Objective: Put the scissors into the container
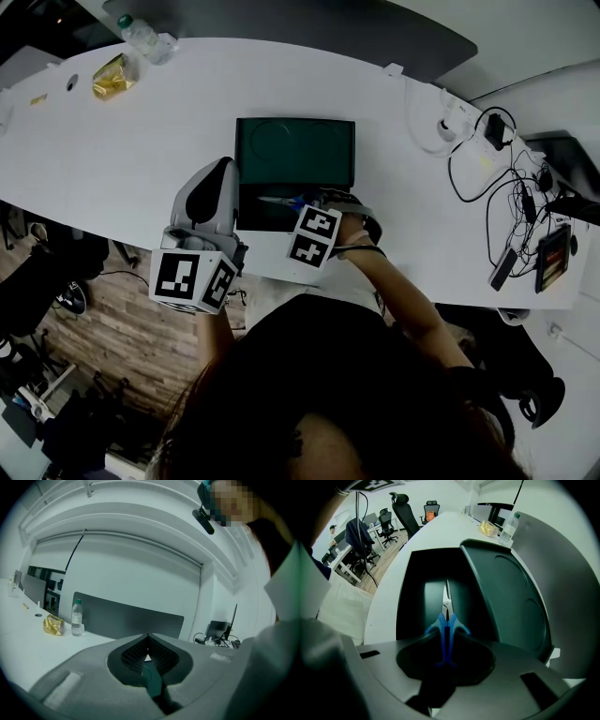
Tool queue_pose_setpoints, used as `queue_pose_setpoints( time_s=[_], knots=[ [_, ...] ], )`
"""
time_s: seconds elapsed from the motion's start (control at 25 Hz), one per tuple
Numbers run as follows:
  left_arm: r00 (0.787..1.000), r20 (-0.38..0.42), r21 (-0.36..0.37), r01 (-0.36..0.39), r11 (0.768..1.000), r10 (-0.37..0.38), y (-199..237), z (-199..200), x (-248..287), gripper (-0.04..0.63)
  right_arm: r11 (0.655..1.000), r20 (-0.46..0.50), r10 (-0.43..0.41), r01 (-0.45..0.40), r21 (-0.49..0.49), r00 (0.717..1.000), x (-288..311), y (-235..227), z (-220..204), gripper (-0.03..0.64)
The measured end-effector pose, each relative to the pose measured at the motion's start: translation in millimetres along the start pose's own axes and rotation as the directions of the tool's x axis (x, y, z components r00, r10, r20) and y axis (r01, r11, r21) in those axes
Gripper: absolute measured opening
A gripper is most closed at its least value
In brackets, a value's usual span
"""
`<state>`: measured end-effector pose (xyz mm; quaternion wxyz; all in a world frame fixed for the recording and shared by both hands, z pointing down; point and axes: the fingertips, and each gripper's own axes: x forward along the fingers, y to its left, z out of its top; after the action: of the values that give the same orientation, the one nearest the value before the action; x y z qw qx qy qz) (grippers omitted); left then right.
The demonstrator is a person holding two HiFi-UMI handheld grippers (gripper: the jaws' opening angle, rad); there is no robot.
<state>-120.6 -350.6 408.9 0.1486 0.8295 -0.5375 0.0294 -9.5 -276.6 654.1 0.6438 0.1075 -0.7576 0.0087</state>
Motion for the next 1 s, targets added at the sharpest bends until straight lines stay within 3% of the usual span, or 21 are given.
queue_pose_setpoints(
  time_s=[0.6, 1.0],
  knots=[
    [1.000, 0.005, 0.010, 0.007, 1.000, -0.008, -2.9, -1.0, -1.0, 0.011, 0.999, 0.053, 0.014, -0.017, 0.048, 0.999, -6.6, -1.9, 2.9, 0.107],
    [1.000, 0.019, 0.034, 0.015, 0.999, -0.015, -5.2, 4.2, -11.0, 0.011, 0.986, 0.150, -0.053, 0.028, 0.164, 0.987, -30.6, -10.2, 6.0, 0.082]
  ],
)
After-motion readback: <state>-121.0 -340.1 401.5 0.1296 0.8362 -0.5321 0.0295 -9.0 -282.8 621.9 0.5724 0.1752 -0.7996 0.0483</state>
